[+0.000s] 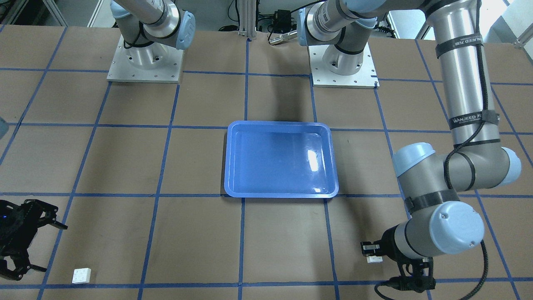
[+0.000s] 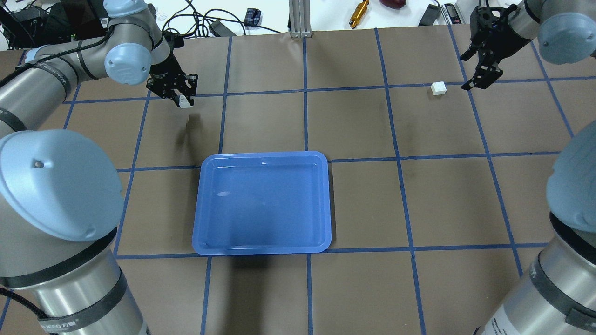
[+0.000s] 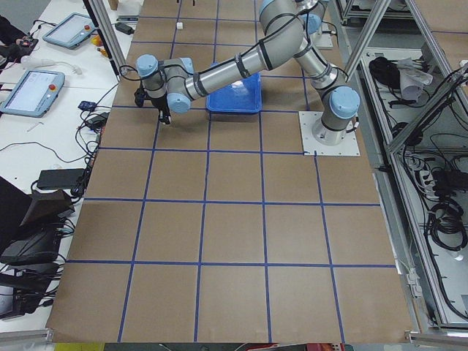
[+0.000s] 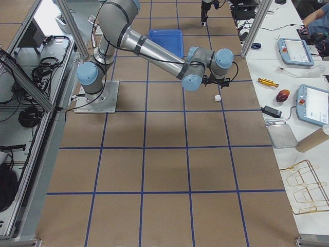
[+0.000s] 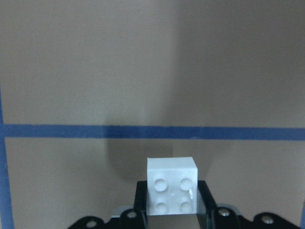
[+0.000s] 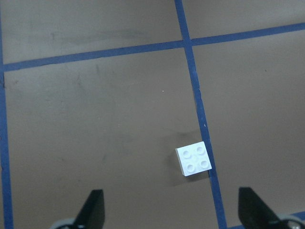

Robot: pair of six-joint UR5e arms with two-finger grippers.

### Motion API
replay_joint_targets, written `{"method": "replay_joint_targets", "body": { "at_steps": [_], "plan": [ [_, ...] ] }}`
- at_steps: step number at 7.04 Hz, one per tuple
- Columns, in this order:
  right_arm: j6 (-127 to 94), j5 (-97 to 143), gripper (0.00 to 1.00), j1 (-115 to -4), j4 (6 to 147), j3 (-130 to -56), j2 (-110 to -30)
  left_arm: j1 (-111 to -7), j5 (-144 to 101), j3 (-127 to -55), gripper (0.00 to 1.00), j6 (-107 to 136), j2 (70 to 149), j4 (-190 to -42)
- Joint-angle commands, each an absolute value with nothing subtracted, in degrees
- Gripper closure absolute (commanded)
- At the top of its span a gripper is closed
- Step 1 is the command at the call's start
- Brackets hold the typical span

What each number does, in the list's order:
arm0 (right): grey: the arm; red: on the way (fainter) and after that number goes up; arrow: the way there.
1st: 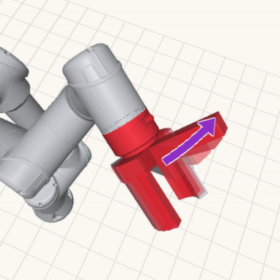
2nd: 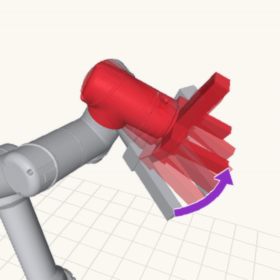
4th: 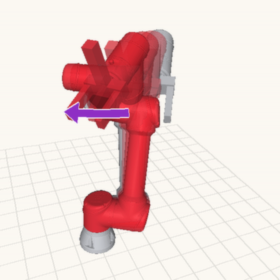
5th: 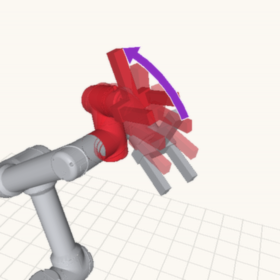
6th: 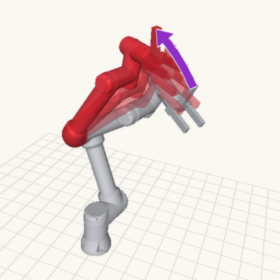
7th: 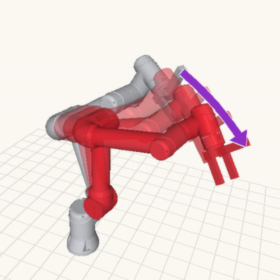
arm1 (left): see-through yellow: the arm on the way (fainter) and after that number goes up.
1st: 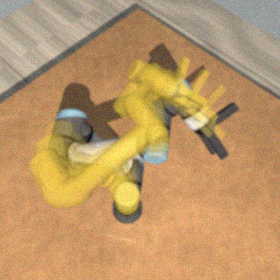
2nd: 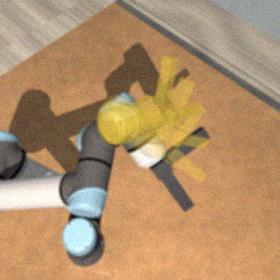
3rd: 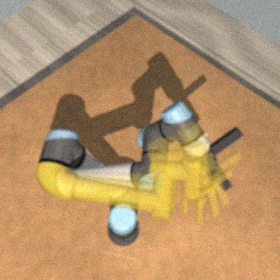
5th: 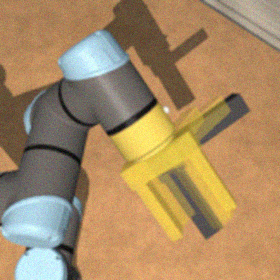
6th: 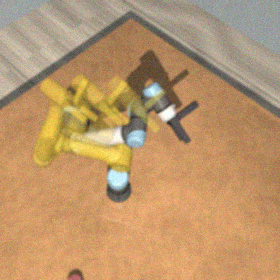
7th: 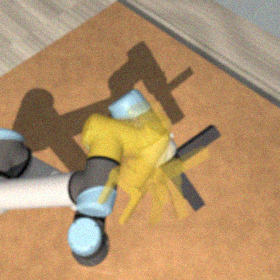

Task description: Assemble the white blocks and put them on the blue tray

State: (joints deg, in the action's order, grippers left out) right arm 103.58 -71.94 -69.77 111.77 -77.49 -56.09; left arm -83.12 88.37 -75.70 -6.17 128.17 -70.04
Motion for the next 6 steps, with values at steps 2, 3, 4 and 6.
{"method": "replay_joint_targets", "body": {
  "at_steps": [2,3,4,6],
  "plan": [
    [107.48,-72.07,0.02,-69.70,111.80,-72.17,-49.76,-87.10,87.36,-95.29,0.99,-4.32,111.41,-70.76],
    [107.23,-72.24,0.02,-69.70,111.88,-71.90,-48.35,-89.10,87.45,-99.71,0.99,1.52,107.18,-69.27],
    [107.84,-73.20,0.01,-69.70,111.88,-70.68,-47.38,-94.25,88.06,-102.02,0.99,5.76,104.27,-68.91],
    [108.19,-74.71,0.03,-69.70,111.62,-66.20,-43.18,-102.54,88.07,-111.21,1.00,13.67,101.52,-59.84]
  ]
}}
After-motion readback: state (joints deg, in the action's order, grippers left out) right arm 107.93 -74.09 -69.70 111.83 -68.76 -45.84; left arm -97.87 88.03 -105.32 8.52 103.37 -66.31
